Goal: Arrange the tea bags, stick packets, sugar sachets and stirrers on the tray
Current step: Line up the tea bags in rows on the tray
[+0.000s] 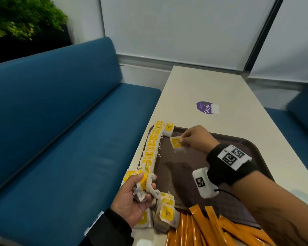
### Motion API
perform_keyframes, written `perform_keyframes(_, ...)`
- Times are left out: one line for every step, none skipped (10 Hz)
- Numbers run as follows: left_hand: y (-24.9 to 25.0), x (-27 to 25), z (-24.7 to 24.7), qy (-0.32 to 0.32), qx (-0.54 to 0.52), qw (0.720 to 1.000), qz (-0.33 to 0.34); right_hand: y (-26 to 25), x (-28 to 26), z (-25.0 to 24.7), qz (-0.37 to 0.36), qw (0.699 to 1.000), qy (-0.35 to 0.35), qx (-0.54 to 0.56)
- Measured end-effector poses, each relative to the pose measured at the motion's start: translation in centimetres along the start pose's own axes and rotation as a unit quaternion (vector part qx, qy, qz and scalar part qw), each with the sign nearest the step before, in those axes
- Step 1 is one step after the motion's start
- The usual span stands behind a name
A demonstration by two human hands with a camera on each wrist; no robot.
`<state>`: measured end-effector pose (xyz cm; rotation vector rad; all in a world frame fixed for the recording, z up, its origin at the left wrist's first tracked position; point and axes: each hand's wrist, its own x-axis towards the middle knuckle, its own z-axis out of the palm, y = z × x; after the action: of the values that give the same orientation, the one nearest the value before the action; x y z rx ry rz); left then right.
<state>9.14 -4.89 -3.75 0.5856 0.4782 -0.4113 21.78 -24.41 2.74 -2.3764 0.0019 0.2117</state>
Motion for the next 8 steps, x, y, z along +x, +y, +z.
perform_keyframes(0.2,0.2,-0.3,0.009,-0.008,1.000,0.000,-0.1,2.4,-0.3,0.051,0.998,-0.016,0.039)
perform_keyframes(0.1,0.4,-0.5,0.012,-0.024,1.000,-0.004,0.0,4.4,0.2,0.088,0.993,-0.037,0.073)
perform_keyframes(-0.1,0.4,-0.4,0.010,-0.018,1.000,-0.009,0.9,6.4,1.4,0.107,0.991,-0.031,0.080)
perform_keyframes(-0.3,0.2,-0.2,0.005,-0.014,1.000,-0.011,1.2,7.6,2.7,0.129,0.986,-0.018,0.099)
perform_keyframes(-0.4,-0.1,0.0,0.006,-0.013,1.000,-0.012,1.5,8.6,3.9,0.139,0.981,-0.007,0.133)
perform_keyframes(-0.2,-0.4,0.0,0.009,-0.007,1.000,-0.011,1.0,9.1,4.6,0.184,0.961,0.023,0.207)
perform_keyframes(-0.1,-0.7,-0.1,0.018,-0.007,1.000,-0.005,-0.5,8.9,4.6,0.124,0.991,-0.027,-0.048)
perform_keyframes(-0.1,-0.9,-0.1,0.020,-0.003,1.000,-0.003,-0.2,9.3,4.6,0.124,0.992,0.006,0.003)
